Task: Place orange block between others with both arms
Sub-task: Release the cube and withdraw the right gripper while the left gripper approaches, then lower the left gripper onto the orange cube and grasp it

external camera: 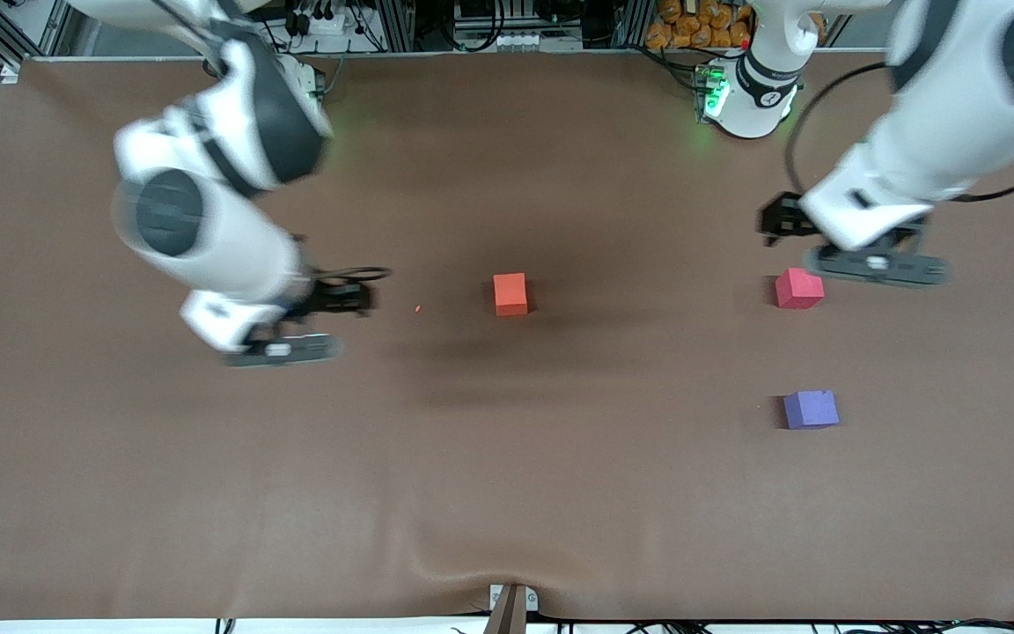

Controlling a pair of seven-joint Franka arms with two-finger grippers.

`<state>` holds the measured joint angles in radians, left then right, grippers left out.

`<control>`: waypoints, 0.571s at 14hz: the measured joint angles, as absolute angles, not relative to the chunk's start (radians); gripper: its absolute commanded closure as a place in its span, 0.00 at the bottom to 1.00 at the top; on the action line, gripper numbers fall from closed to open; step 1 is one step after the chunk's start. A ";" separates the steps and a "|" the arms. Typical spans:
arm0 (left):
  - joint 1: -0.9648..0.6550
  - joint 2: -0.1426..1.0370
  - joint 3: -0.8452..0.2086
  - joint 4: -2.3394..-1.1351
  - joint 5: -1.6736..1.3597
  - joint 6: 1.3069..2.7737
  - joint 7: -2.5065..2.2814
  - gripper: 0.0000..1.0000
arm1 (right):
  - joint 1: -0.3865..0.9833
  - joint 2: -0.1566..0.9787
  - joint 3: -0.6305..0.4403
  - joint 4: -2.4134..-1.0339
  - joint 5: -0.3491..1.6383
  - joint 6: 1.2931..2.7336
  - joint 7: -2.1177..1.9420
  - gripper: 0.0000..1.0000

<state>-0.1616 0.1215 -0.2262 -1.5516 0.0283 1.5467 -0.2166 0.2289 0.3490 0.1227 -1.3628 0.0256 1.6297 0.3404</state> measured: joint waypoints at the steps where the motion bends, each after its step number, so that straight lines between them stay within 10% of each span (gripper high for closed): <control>1: -0.212 0.140 -0.227 -1.549 0.028 1.552 -0.287 0.00 | 0.178 0.313 0.117 -1.365 0.024 1.594 0.335 0.00; 8: -0.466 0.352 -0.230 -1.545 0.028 1.692 -0.698 0.00 | 0.023 0.106 0.028 -1.431 0.023 1.473 0.156 0.00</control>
